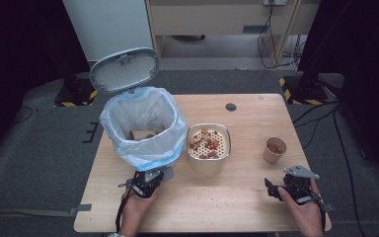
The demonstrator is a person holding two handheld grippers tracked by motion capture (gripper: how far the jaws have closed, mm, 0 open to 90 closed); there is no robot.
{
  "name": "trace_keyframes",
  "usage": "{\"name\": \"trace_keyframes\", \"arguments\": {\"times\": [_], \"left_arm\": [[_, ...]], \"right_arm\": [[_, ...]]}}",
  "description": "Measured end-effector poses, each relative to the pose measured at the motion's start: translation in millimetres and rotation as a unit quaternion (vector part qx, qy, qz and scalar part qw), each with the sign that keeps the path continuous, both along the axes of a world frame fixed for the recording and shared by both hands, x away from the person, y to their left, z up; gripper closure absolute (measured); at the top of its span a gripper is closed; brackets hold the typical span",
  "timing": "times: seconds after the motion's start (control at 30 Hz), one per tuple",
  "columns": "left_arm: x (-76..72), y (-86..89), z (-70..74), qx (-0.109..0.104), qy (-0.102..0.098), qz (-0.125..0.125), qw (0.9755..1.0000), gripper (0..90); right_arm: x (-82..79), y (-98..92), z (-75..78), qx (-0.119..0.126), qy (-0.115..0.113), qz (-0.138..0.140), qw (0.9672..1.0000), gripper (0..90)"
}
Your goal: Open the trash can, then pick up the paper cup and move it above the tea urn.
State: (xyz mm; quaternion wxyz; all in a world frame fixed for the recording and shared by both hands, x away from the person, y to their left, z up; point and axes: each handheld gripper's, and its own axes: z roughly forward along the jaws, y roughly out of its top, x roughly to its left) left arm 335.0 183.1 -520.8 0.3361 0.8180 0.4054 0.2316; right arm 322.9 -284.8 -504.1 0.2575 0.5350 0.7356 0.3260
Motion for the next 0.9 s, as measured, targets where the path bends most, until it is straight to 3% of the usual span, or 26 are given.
{"name": "trace_keyframes", "arguments": {"times": [0.33, 0.9], "left_arm": [[0.2, 0.5, 0.2, -0.001, 0.002, 0.0, 1.0, 89.1], [0.5, 0.9, -0.2, -0.004, 0.001, 0.0, 1.0, 89.1]], "right_arm": [[6.5, -6.0, -1.9, 0.012, -0.007, -0.013, 0.9998, 5.6], [18.2, -7.7, -4.9, 0.022, -0.012, -0.005, 0.9997, 4.3]]}}
